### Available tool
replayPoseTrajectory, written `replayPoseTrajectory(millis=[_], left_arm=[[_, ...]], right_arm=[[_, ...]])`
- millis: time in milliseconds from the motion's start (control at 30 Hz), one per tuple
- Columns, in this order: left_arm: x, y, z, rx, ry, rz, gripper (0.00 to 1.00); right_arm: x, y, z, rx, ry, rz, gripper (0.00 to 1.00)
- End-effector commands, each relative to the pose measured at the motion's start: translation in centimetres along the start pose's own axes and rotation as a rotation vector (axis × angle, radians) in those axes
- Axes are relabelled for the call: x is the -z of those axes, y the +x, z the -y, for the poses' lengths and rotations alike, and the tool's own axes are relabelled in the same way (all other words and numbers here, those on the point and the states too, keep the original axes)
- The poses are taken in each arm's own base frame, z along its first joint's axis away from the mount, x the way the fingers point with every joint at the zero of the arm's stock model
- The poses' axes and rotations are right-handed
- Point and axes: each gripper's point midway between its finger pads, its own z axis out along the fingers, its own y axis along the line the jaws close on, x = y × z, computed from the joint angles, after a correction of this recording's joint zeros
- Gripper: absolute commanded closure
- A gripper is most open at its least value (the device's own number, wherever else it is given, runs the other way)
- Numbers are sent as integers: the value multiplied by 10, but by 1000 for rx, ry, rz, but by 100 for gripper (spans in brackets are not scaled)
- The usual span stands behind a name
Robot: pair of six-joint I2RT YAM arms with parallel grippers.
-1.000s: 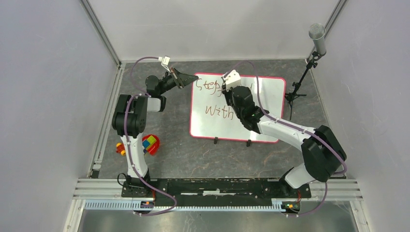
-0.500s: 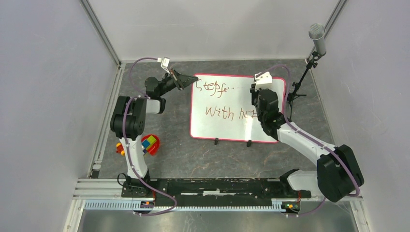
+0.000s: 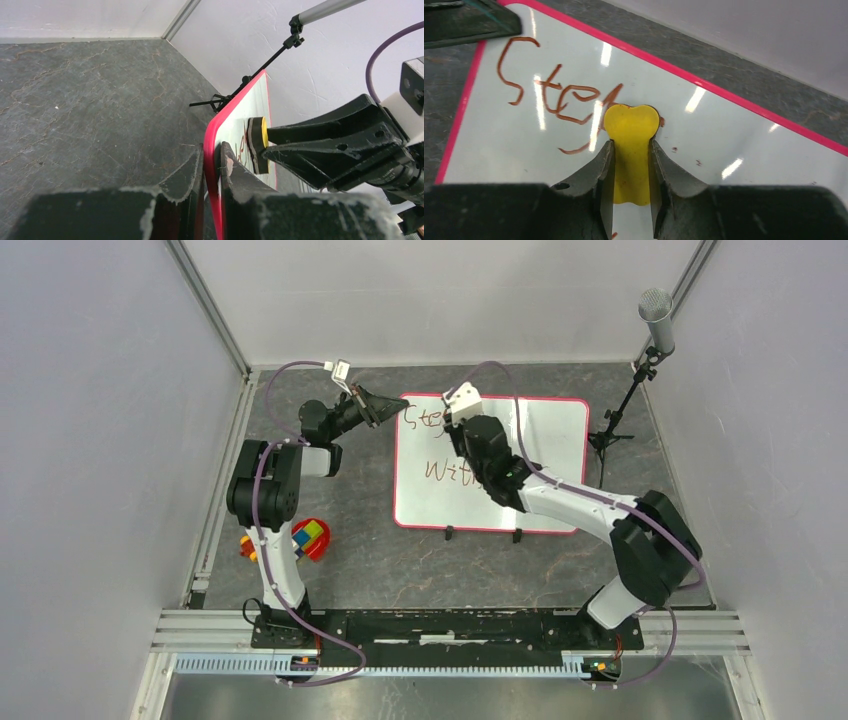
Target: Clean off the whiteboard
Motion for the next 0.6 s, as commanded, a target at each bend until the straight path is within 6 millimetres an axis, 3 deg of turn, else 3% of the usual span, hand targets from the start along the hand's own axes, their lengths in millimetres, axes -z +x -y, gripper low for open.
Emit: replayPoseTrajectory(millis=[0,133,200,467,567], left_arm=[[-1,-21,13,-189,21,44,98],[0,-21,10,-198,-2,42,98],[0,-23,11,-201,-4,44,98],[0,-22,11,-198,-3,43,98],[0,-22,11,-198,-2,43,98]], right_arm=[[-8,-19,-18,-31,-58,37,78],[-6,-10,-1,-1,7,13,78],[-2,-4,18,-9,49,3,78],[26,33,121,-52,251,-56,78],[35,40,144,-52,310,-66,78]])
